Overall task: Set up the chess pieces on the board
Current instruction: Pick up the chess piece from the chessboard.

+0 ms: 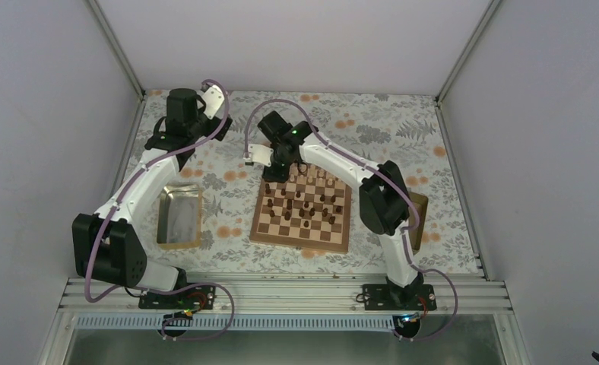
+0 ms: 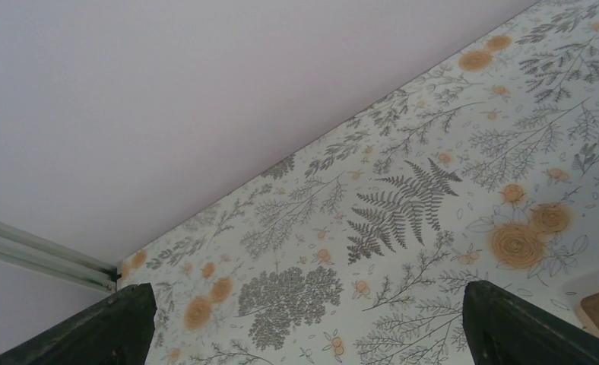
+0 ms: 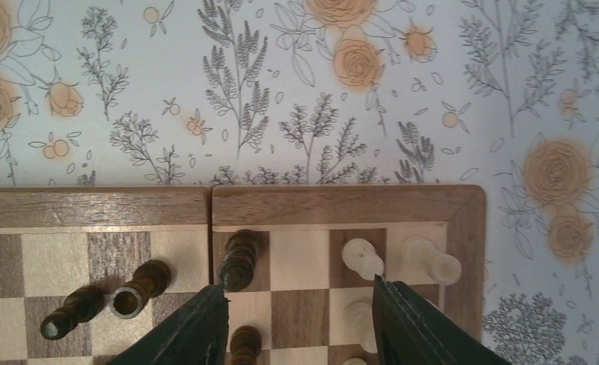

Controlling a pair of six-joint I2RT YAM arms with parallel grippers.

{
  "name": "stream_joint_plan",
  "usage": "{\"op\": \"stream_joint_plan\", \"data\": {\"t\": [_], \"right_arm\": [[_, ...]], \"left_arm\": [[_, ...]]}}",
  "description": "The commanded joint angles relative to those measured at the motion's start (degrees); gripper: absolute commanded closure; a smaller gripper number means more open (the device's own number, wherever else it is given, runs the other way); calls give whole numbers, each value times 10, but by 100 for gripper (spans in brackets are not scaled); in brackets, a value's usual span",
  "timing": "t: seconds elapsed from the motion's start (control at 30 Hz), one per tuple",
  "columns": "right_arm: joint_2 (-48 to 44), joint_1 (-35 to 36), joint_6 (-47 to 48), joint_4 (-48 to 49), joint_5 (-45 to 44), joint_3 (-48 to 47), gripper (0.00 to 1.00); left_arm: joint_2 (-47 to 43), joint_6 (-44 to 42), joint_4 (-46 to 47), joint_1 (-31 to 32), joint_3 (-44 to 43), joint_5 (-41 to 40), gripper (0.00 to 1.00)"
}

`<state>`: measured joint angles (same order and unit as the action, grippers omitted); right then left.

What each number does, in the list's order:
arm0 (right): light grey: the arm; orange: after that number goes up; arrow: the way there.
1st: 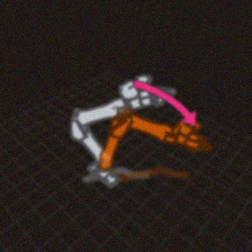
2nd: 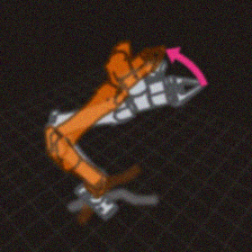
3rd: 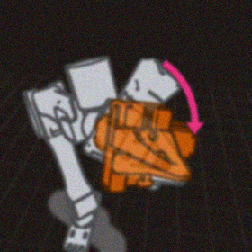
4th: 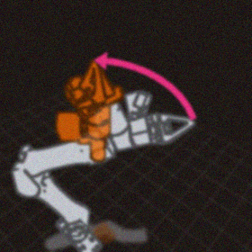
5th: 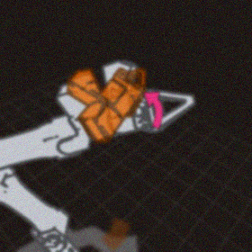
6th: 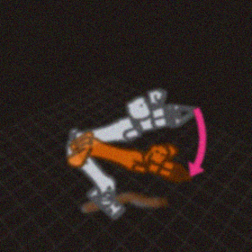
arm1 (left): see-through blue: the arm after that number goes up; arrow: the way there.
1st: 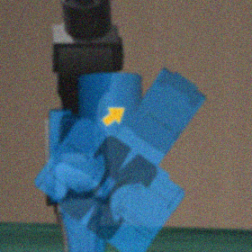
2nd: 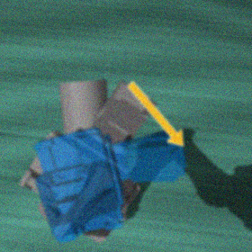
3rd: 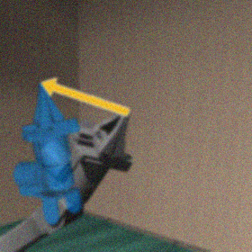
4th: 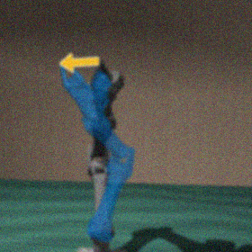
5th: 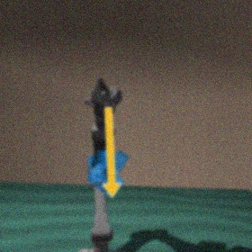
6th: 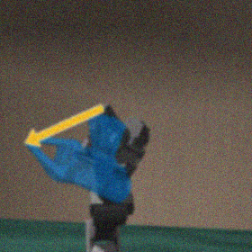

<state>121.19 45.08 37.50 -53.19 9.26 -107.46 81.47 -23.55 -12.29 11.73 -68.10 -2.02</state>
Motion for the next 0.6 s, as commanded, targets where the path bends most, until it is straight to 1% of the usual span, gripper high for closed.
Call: {"op": "stream_joint_plan", "data": {"t": [0.0,0.23,0.57], "right_arm": [[19,15,3,-16,0,-19,51],[32,19,4,-28,7,-22,56],[48,19,3,-24,16,-25,58]], "left_arm": [[-11,3,13,-9,2,-8,0],[-10,3,13,-13,1,-3,0],[-9,3,13,-14,4,-1,0]]}}
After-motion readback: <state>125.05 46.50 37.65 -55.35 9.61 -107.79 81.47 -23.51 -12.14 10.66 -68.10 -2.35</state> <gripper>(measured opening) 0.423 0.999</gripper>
